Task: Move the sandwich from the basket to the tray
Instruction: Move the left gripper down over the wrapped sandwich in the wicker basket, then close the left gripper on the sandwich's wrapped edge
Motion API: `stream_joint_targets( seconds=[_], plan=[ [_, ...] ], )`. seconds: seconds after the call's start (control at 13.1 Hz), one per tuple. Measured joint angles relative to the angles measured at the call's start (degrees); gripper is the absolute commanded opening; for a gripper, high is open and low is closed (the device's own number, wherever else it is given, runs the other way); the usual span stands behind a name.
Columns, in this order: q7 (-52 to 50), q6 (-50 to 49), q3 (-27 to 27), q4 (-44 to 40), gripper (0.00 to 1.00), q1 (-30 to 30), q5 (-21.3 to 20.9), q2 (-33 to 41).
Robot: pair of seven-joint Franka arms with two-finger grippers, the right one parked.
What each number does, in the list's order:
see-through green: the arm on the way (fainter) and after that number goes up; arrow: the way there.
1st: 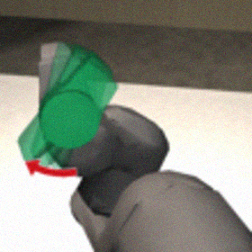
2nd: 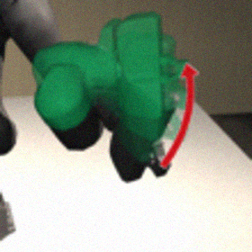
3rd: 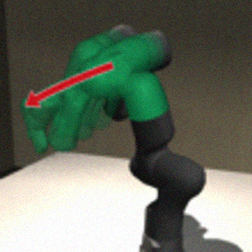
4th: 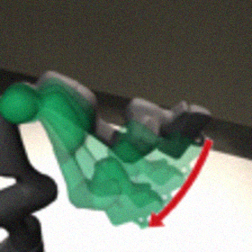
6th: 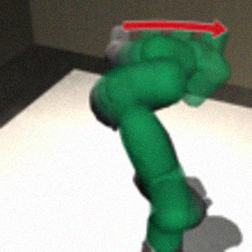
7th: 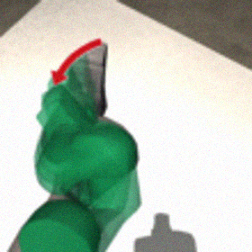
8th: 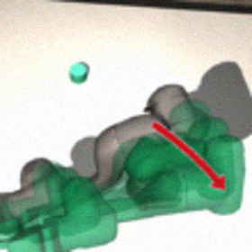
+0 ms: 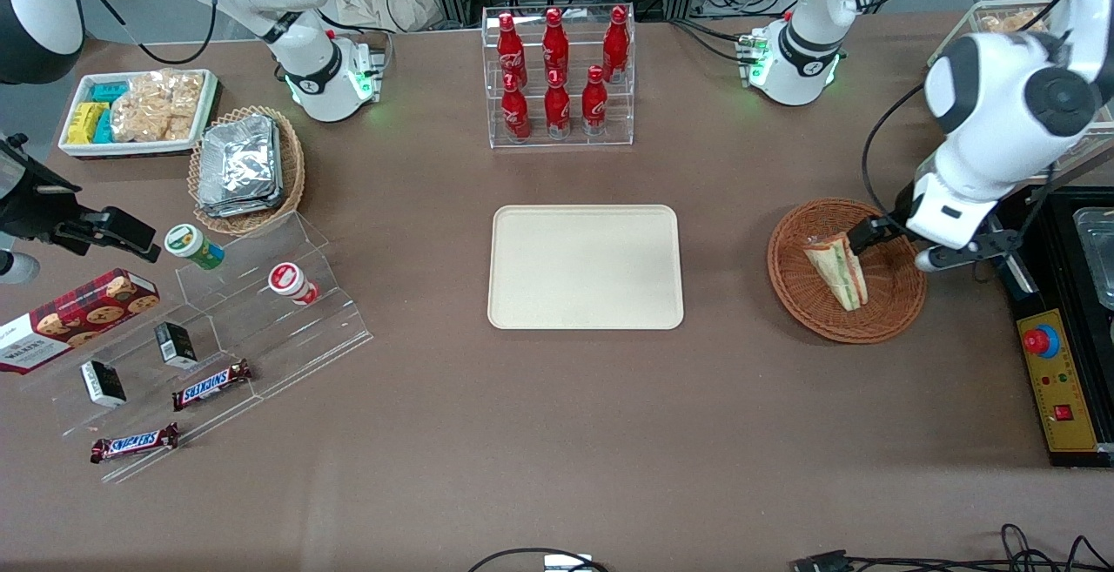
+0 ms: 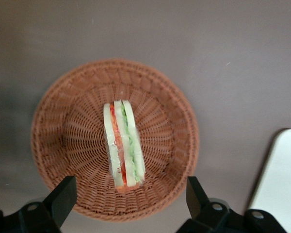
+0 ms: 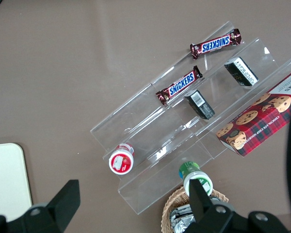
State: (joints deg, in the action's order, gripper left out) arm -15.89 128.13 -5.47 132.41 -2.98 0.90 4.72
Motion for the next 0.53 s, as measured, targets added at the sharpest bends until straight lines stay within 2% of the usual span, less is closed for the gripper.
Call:
stream_joint_targets(
  seconds=[0.53],
  plan=[
    [0.0, 16.7, 0.1, 9.9, 1.00, -2.0, 0.0, -5.3]
  ],
)
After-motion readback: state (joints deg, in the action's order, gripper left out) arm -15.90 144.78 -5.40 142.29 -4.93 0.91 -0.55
